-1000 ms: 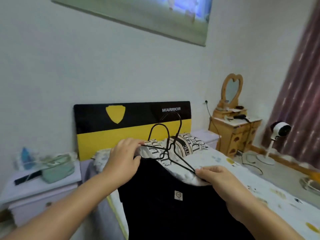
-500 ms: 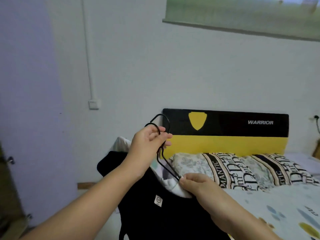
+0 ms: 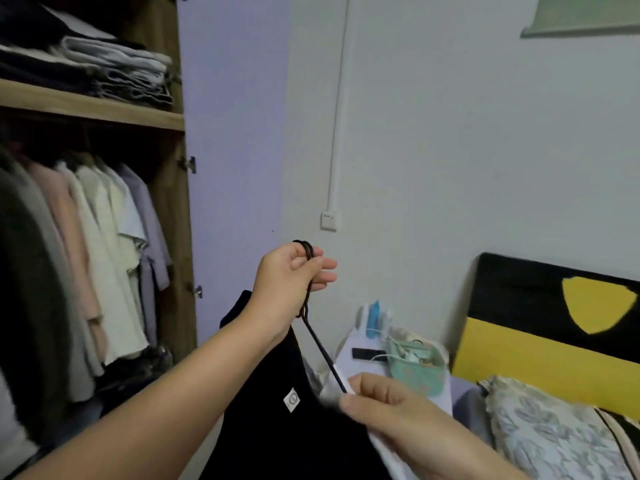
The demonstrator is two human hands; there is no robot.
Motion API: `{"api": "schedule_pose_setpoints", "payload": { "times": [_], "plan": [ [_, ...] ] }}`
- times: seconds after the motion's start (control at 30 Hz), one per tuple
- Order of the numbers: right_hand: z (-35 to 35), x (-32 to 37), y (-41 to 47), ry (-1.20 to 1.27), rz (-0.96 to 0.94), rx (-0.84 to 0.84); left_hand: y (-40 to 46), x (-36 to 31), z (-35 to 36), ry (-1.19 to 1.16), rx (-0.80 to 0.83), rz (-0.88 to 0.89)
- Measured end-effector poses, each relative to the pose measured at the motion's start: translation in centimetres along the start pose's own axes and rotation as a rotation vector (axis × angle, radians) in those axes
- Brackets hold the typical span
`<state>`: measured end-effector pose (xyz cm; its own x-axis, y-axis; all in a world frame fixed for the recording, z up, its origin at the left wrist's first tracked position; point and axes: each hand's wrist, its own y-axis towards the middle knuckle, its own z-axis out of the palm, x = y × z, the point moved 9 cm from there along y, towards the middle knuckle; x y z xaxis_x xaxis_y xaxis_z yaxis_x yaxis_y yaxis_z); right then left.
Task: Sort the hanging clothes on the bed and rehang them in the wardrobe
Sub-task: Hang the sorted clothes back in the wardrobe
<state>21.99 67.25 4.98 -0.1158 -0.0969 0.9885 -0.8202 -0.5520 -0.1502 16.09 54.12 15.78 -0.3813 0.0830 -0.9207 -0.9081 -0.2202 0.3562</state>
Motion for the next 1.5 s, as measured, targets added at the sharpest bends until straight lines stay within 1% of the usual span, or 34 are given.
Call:
{"api": "schedule_pose_setpoints", "payload": {
  "times": [0.07, 0.17, 0.33, 0.4, 0.53, 0.6, 0.67, 0.77, 0.8, 0.83, 0.87, 0.93, 1.0, 1.07, 1.13, 1.23, 1.3, 1.37, 1.43, 1.5],
  "plan": [
    [-0.3, 0.5, 2.0, -0.102, -0.007, 0.097, 1.9, 0.4, -1.3, 0.037, -0.064, 0.012],
    [0.0, 1.4, 5.5, -0.151, -0.072, 0.196, 4.4, 0.7, -3.5, 0.085, -0.168, 0.046],
    [2.4, 2.3, 12.2, -0.192, -0.107, 0.162, 8.7, 0.8, -8.3, 0.118, -0.321, 0.065],
    [3.5, 2.7, 15.2, -0.271, -0.151, 0.171, 10.7, 1.2, -10.2, 0.117, -0.349, 0.066],
    [5.6, 4.4, 20.9, -0.295, -0.193, 0.16, 15.0, 2.3, -14.2, 0.129, -0.378, 0.059],
    [6.5, 5.0, 23.5, -0.243, -0.195, 0.14, 17.2, 3.0, -16.1, 0.256, -0.346, 0.043],
    [7.0, 5.5, 26.5, -0.18, -0.2, 0.117, 19.2, 3.9, -17.8, 0.449, -0.313, 0.015],
    [7.8, 6.5, 30.8, -0.14, -0.211, 0.069, 20.3, 5.7, -20.4, 0.737, -0.367, -0.098],
    [8.1, 6.9, 32.2, -0.132, -0.215, 0.058, 20.5, 6.3, -21.0, 0.795, -0.377, -0.134],
    [8.5, 7.4, 33.5, -0.13, -0.227, 0.054, 20.8, 7.3, -21.5, 0.795, -0.347, -0.194],
    [8.8, 7.8, 34.8, -0.136, -0.237, 0.048, 21.0, 8.4, -21.5, 0.731, -0.289, -0.258],
    [9.4, 8.9, 37.2, -0.149, -0.27, 0.032, 21.5, 10.4, -21.2, 0.493, -0.173, -0.324],
    [9.9, 9.8, 39.6, -0.134, -0.306, 0.027, 22.8, 10.9, -21.7, 0.299, -0.138, -0.27],
    [10.4, 10.3, 42.1, -0.118, -0.328, 0.036, 24.6, 10.9, -23.0, 0.188, -0.156, -0.225],
    [10.7, 10.7, 44.5, -0.114, -0.338, 0.05, 26.6, 11.4, -24.5, 0.114, -0.191, -0.22],
    [10.8, 11.4, 48.4, -0.132, -0.339, 0.1, 30.0, 12.8, -26.4, 0.079, -0.233, -0.224],
    [11.1, 11.8, 50.8, -0.135, -0.345, 0.189, 32.7, 14.0, -27.6, 0.054, -0.267, -0.224],
    [11.2, 12.4, 53.3, -0.213, -0.389, 0.244, 35.6, 15.1, -29.0, 0.042, -0.327, -0.213],
    [10.5, 13.2, 56.3, -0.233, -0.417, 0.229, 38.6, 15.8, -30.1, 0.087, -0.38, -0.187],
    [9.6, 14.2, 59.7, -0.186, -0.429, 0.195, 41.4, 15.9, -30.8, 0.119, -0.406, -0.147]
  ]
}}
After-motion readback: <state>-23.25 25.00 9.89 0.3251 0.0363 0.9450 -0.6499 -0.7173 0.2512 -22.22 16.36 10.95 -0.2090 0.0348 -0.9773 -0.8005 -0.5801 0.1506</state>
